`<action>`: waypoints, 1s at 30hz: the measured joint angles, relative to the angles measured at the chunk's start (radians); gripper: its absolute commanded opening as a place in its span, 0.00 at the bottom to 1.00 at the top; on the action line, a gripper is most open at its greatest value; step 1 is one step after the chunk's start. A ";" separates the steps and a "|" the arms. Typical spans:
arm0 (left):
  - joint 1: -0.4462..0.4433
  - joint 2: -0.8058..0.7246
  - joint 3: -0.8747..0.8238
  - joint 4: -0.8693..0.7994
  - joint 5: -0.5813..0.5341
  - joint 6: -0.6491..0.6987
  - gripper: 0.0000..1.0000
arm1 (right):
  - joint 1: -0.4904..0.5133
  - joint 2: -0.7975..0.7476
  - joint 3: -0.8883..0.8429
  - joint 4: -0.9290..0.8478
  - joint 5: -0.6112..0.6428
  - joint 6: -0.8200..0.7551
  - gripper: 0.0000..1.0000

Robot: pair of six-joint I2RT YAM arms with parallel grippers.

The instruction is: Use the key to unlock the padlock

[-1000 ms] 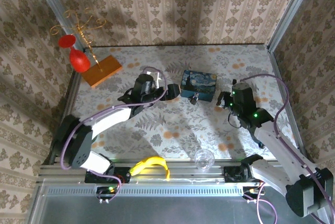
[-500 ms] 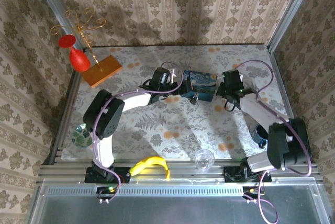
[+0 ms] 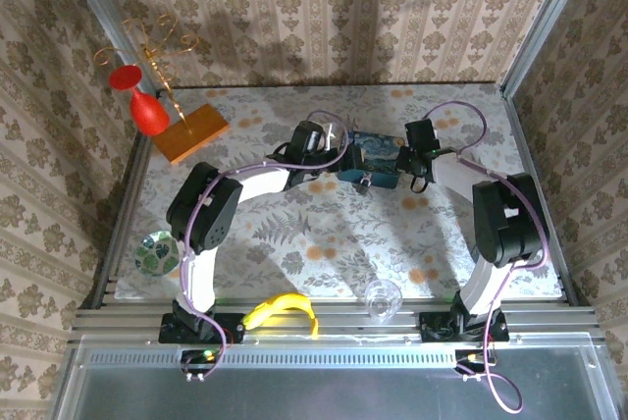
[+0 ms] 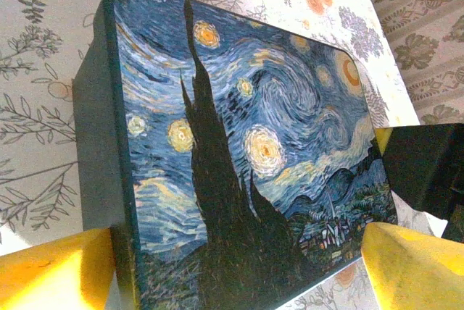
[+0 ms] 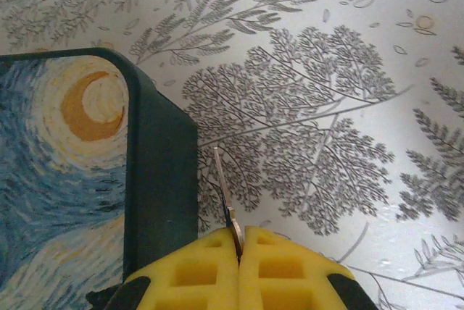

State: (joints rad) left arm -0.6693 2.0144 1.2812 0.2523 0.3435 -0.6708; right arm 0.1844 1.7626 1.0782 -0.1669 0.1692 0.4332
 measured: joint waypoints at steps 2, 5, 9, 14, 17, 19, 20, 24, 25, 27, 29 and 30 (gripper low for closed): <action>0.008 0.008 0.002 0.001 0.001 0.002 0.84 | -0.010 0.013 0.008 0.017 -0.040 -0.012 0.00; 0.014 0.008 0.002 0.001 -0.008 0.002 0.84 | -0.015 0.024 0.009 0.045 -0.088 -0.017 0.00; 0.021 -0.001 -0.035 0.032 -0.034 0.002 0.84 | -0.015 0.037 0.010 0.079 -0.146 -0.019 0.00; 0.024 -0.064 -0.131 0.052 -0.077 0.002 0.84 | 0.013 0.057 0.025 0.101 -0.182 -0.019 0.00; 0.024 -0.113 -0.192 0.056 -0.101 0.002 0.84 | 0.038 0.067 0.034 0.108 -0.187 -0.019 0.00; 0.024 -0.143 -0.229 0.057 -0.115 0.001 0.84 | 0.051 0.072 0.038 0.113 -0.195 -0.019 0.00; 0.024 -0.158 -0.246 0.057 -0.122 0.001 0.84 | 0.057 0.073 0.040 0.116 -0.201 -0.019 0.00; 0.018 -0.213 -0.314 0.060 -0.148 -0.007 0.84 | 0.081 0.083 0.058 0.117 -0.210 -0.015 0.00; 0.015 -0.227 -0.330 0.062 -0.159 -0.011 0.84 | 0.087 0.084 0.062 0.119 -0.211 -0.014 0.00; 0.006 -0.258 -0.365 0.063 -0.178 -0.019 0.85 | 0.101 0.084 0.066 0.121 -0.210 -0.010 0.00; -0.003 -0.288 -0.399 0.063 -0.200 -0.029 0.87 | 0.115 0.084 0.067 0.127 -0.210 -0.003 0.00; -0.007 -0.303 -0.414 0.063 -0.210 -0.034 0.91 | 0.121 0.084 0.067 0.130 -0.211 0.002 0.00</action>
State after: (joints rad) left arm -0.6762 1.7111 0.8677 0.3157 0.1333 -0.7044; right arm 0.3050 1.8469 1.1454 -0.0364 -0.0414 0.4347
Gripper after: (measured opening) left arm 0.864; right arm 0.038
